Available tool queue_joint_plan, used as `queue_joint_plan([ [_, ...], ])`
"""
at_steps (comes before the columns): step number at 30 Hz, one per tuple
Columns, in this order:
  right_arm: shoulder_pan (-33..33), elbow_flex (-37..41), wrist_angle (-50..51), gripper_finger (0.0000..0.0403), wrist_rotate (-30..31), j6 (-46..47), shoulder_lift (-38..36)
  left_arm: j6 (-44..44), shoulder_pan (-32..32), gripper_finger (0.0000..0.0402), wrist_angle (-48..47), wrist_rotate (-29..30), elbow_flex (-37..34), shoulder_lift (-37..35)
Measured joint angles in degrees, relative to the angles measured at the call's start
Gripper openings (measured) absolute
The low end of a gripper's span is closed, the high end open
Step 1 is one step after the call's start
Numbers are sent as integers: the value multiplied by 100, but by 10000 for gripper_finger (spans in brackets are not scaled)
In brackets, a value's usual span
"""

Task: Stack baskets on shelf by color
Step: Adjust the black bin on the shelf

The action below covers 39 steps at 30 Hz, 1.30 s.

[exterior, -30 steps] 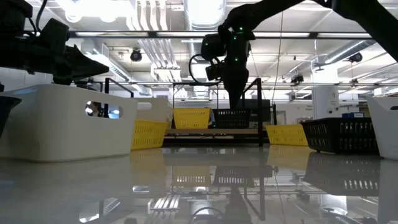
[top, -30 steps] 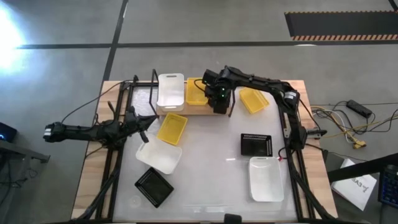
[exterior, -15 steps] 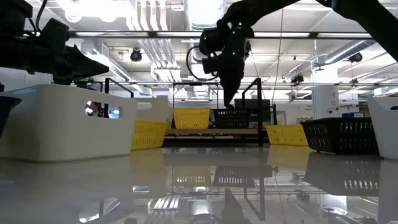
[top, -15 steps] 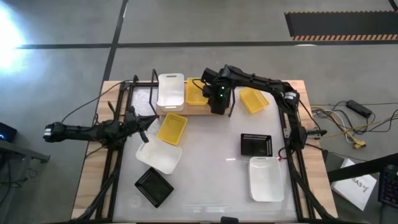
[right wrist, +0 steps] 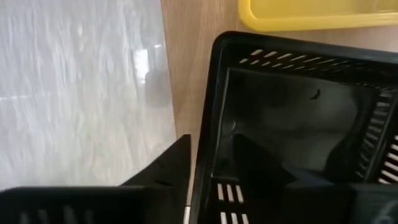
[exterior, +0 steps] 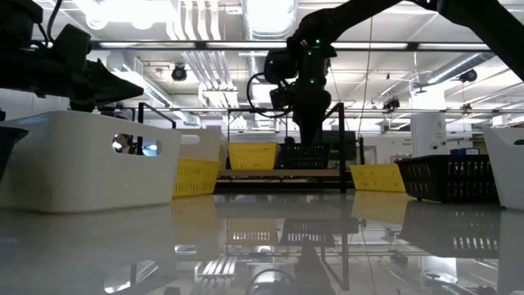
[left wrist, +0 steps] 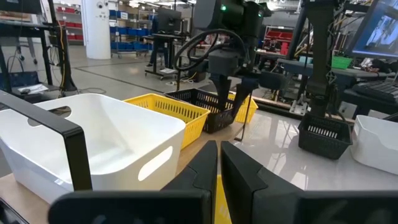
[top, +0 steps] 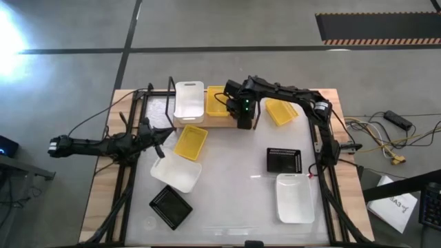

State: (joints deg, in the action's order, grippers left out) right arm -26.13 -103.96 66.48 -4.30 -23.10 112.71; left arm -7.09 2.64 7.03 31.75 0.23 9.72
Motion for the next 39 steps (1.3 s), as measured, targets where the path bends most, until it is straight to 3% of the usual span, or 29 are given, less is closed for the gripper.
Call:
queue_joint_plan([
  [6, 39, -7, 16, 23, 671, -419, 0, 0, 2, 4, 0, -1, 2, 1],
  [8, 55, -12, 14, 14, 979, -601, 0, 0, 0, 4, 0, -2, 0, 2],
  [17, 61, -13, 6, 14, 1180, -627, 0, 0, 0, 4, 0, -2, 2, 2],
  [26, 61, -2, -4, 13, 712, -268, 0, 0, 0, 4, 0, -1, 1, 2],
  [33, 61, -2, 26, 14, 730, -397, 0, 0, 0, 4, -1, -1, 1, 2],
  [39, 61, -2, 30, 57, 730, -534, 0, 0, 0, 4, 0, -1, 2, 2],
])
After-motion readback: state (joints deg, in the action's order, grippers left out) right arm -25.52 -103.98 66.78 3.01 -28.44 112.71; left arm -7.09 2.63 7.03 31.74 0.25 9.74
